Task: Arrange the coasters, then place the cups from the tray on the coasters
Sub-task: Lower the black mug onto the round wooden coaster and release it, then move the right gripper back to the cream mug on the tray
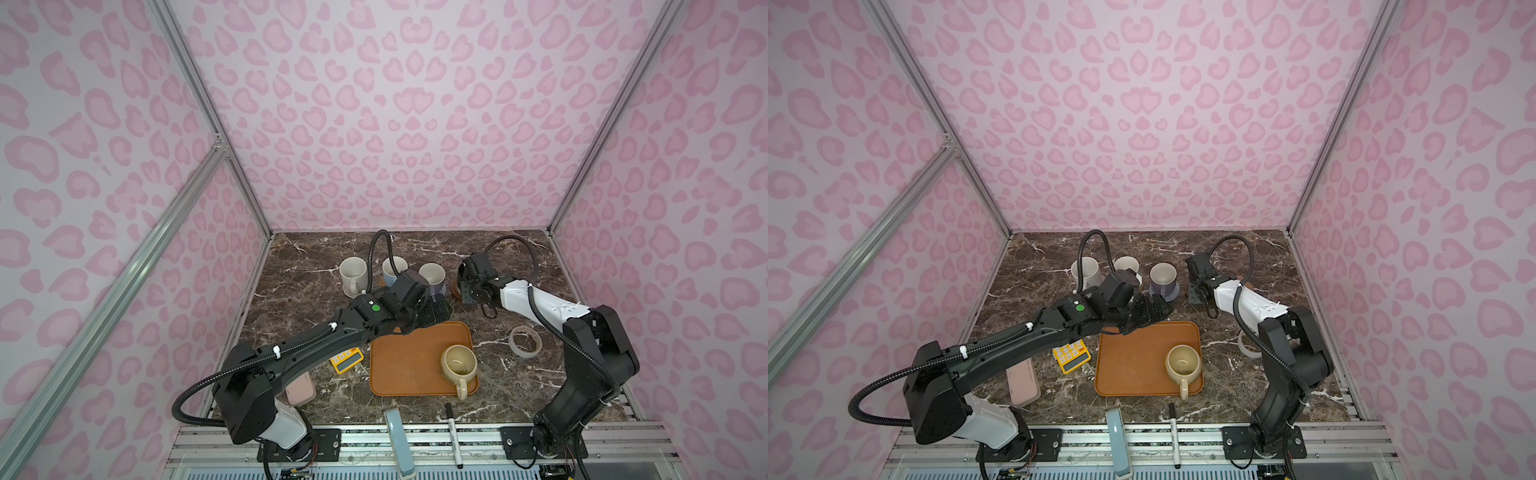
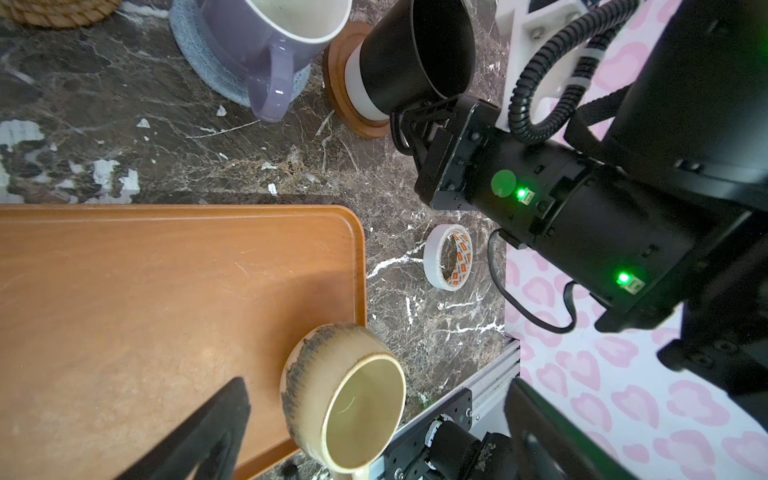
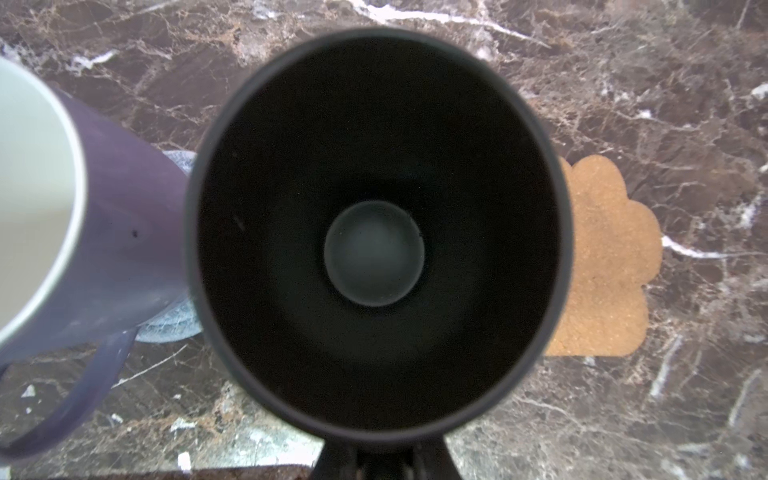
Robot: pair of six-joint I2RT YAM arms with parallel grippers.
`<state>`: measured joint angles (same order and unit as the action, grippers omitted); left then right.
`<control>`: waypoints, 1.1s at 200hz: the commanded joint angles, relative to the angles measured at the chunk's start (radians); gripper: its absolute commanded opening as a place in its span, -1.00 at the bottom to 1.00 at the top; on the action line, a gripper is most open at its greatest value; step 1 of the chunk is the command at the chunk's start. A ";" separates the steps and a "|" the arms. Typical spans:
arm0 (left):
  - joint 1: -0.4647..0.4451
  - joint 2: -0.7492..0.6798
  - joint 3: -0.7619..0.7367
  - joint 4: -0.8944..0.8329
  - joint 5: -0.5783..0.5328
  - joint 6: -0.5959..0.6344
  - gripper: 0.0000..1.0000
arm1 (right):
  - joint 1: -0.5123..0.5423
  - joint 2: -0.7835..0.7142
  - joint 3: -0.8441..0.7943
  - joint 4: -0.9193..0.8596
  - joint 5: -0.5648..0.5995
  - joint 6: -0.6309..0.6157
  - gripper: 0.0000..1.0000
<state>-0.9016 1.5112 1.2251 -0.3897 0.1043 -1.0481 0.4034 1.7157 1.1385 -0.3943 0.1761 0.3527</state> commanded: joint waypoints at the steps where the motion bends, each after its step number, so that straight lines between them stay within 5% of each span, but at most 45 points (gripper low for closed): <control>1: -0.003 -0.011 0.007 0.020 -0.009 -0.010 0.96 | -0.001 0.021 -0.012 -0.052 0.000 0.018 -0.72; 45: -0.003 -0.011 0.013 0.015 -0.008 -0.010 0.96 | -0.003 0.010 0.003 -0.066 -0.009 0.022 -0.56; 79: -0.005 -0.020 0.008 0.012 -0.013 -0.010 0.96 | -0.001 -0.006 0.005 -0.068 -0.023 0.024 -0.01; 144: -0.007 -0.068 -0.002 -0.019 -0.028 -0.006 0.95 | -0.003 -0.157 -0.017 -0.149 -0.067 0.022 0.46; 147: -0.007 -0.071 -0.004 -0.020 -0.028 -0.006 0.95 | -0.003 -0.169 -0.022 -0.152 -0.071 0.020 0.71; 151: -0.007 -0.076 -0.007 -0.021 -0.027 -0.006 0.95 | -0.003 -0.188 -0.027 -0.160 -0.076 0.017 0.77; 220: -0.008 -0.148 -0.020 -0.117 -0.018 0.018 0.95 | 0.006 -0.443 -0.085 -0.467 -0.188 -0.011 0.78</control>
<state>-0.9081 1.3872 1.2079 -0.4553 0.0975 -1.0458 0.4019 1.3296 1.0882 -0.6975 0.0555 0.3515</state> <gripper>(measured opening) 0.972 0.887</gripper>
